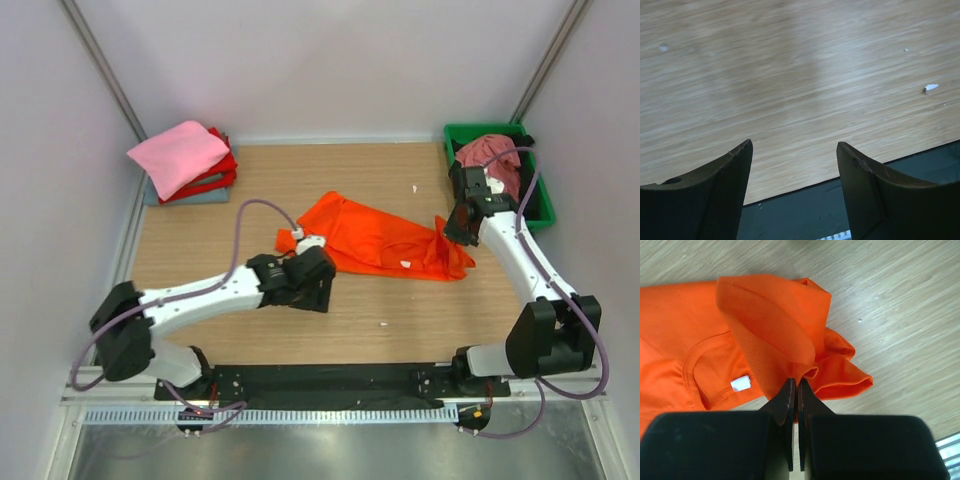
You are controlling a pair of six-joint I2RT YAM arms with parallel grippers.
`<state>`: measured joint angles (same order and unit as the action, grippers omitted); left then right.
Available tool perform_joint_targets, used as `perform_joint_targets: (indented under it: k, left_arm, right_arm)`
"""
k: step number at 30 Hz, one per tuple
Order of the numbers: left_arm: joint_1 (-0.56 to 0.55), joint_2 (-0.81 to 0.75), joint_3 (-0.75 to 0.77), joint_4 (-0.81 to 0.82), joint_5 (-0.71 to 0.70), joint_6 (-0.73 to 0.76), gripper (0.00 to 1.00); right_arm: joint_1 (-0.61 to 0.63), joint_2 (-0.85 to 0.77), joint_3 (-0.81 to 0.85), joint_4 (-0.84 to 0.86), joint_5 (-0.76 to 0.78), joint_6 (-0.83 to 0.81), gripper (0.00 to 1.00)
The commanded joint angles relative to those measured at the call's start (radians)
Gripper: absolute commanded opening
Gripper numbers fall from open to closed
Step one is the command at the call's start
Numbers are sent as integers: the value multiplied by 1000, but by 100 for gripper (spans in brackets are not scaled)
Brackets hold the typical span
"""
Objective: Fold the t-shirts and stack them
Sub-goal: Flatten the tshirt out
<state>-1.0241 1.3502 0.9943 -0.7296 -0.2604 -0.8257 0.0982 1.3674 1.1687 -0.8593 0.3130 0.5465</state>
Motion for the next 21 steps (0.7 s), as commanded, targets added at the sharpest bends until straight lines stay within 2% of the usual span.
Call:
perform_joint_targets:
  k: [1,3,5,6,7,8,11,15,17,21]
  left_arm:
    - [-44,122,105,130,35,34,68]
    - [-47,229,147,139,46,49,66]
    - [-48,283,207,121,-3,51,67]
    - [-48,324,227,110,-28,51,70]
    - [-45,342,233,113,-83,51,78]
    - [-47,360,240,111,-105,46,82]
    - [-42,415,257,136,-158,34,86]
    - [-11,437,219,223,-195,23,86]
    - [27,448,202,269,-200,30,79]
    - [93,503,224,292,-189,65,78]
  right_arm:
    - [-9,-74,34,77,-28,-23,1]
    - [-14,-73,49,74,-41,-33,1]
    - [-12,-76,62,72,-84,-34,1]
    - [-14,-83,60,77,-100,-37,1]
    - [-12,-88,51,78,-116,-39,1]
    - [-12,-94,42,78,-126,-39,1]
    - [-12,-132,-7,109,-153,-42,1]
    - [-12,-169,-53,124,-195,-49,1]
    - [-14,-172,-64,117,-199,-60,1]
    - [-12,-189,-76,112,-196,-79,1]
